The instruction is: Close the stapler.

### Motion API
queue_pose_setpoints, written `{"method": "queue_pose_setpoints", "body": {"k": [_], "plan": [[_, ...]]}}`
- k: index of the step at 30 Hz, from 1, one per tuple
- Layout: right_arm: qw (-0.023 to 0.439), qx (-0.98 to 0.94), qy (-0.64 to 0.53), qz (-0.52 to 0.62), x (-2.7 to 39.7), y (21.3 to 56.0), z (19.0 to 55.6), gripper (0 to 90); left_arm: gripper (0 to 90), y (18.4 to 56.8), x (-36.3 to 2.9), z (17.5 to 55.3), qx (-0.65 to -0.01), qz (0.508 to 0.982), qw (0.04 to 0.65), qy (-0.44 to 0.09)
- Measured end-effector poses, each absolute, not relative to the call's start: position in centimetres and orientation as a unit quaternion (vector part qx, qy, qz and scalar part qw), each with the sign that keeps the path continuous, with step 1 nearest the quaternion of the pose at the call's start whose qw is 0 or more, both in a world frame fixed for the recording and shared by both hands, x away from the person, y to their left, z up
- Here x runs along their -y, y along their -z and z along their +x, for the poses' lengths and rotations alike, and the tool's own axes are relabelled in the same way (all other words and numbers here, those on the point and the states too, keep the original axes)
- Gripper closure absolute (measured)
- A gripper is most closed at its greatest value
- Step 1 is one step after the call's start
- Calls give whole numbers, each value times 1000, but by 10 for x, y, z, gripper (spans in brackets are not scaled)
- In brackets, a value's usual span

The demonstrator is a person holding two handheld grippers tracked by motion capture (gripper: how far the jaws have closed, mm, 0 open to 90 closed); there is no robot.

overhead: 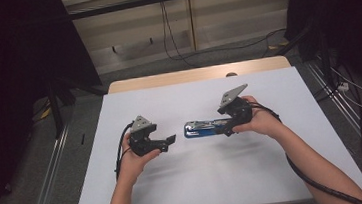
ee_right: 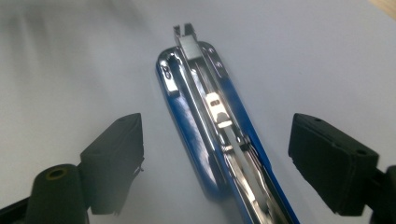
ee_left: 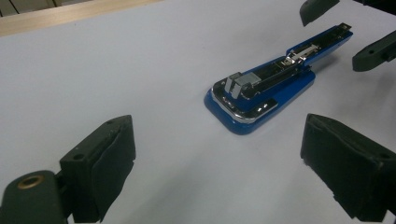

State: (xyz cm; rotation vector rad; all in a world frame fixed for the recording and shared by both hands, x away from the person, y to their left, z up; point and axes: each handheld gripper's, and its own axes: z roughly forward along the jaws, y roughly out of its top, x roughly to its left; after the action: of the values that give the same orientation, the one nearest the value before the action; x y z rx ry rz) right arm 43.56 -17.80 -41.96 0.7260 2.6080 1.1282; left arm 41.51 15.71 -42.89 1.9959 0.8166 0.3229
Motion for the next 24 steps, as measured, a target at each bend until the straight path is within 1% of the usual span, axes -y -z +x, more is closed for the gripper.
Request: {"method": "queue_pose_setpoints", "body": {"k": [4,7,9,11,12,14,15,17,19,21,23,24], "plan": [[120,-870,-388,277,191,418,425,171,122,430,-154,415,-331,813,460,-130],[140,-865,-383,293,199,415,416,221,138,432,-154,416,-335,813,460,-123],[155,-864,-374,301,204,414,410,242,181,433,-153,416,-337,813,462,-111],[168,-858,-370,313,209,412,403,284,216,433,-151,416,-337,814,460,-110],[174,-854,-373,318,212,411,401,286,234,433,-150,416,-337,814,461,-112],[179,-845,-382,329,218,409,397,336,275,433,-149,416,-337,813,464,-105],[180,-841,-385,335,220,408,396,358,279,434,-147,417,-339,814,460,-100],[181,-834,-390,345,229,410,391,435,292,437,-145,418,-338,821,452,-89],[183,-830,-388,356,237,413,388,464,265,439,-143,418,-344,822,444,-88],[185,-827,-385,366,244,415,385,516,204,440,-141,419,-343,824,441,-98],[187,-823,-386,373,249,417,382,537,196,441,-139,420,-341,821,448,-96],[189,-821,-383,380,253,418,380,567,192,441,-139,420,-342,819,451,-96]]}}
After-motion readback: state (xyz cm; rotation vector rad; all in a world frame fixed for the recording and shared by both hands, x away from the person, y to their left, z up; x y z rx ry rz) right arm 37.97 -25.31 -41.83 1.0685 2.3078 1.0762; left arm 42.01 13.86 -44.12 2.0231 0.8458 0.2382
